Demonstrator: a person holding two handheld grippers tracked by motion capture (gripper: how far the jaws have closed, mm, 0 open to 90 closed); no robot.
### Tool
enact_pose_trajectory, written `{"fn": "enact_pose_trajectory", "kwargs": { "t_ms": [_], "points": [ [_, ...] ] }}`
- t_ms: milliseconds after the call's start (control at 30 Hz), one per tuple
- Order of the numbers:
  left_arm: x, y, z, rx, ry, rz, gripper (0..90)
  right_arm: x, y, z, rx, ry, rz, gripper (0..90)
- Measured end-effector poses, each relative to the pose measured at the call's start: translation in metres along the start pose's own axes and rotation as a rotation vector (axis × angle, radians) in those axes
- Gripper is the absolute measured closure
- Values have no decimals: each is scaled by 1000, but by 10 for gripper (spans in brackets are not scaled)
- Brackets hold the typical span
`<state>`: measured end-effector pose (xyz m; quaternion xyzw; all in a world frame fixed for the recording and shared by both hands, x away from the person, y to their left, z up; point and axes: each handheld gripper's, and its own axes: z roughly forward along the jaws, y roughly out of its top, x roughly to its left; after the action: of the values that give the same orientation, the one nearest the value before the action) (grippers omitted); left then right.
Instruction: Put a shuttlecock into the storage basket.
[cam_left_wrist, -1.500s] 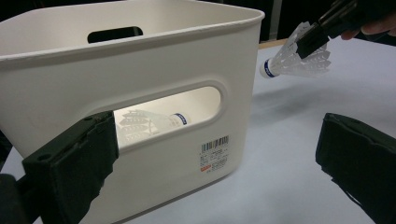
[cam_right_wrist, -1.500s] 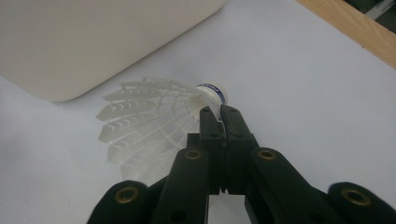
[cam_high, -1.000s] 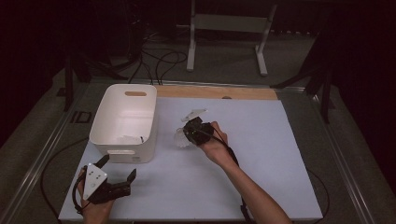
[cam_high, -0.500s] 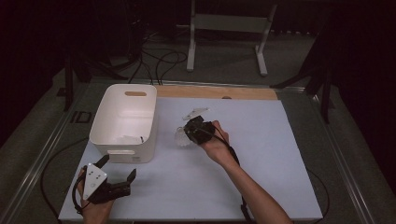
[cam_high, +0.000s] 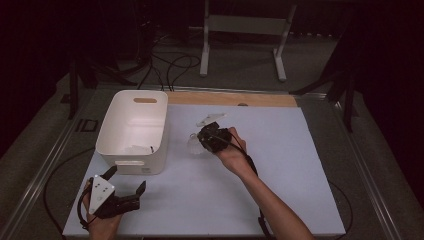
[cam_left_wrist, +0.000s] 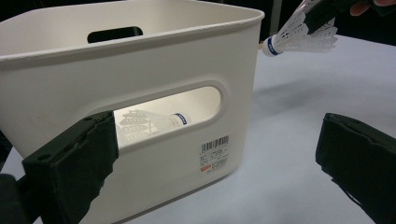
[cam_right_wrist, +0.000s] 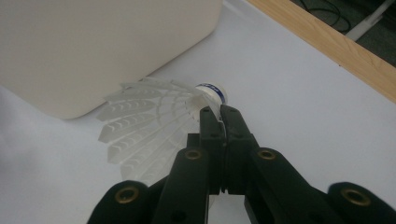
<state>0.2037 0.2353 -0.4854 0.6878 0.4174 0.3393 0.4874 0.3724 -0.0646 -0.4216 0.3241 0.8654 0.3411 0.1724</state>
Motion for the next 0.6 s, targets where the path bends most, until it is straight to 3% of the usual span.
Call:
{"fn": "enact_pose_trajectory", "kwargs": {
  "t_ms": [600],
  "points": [
    [0, 0, 0, 0, 0, -2, 0, -3, 6, -7, -17, -8, 0, 891]
  ]
}}
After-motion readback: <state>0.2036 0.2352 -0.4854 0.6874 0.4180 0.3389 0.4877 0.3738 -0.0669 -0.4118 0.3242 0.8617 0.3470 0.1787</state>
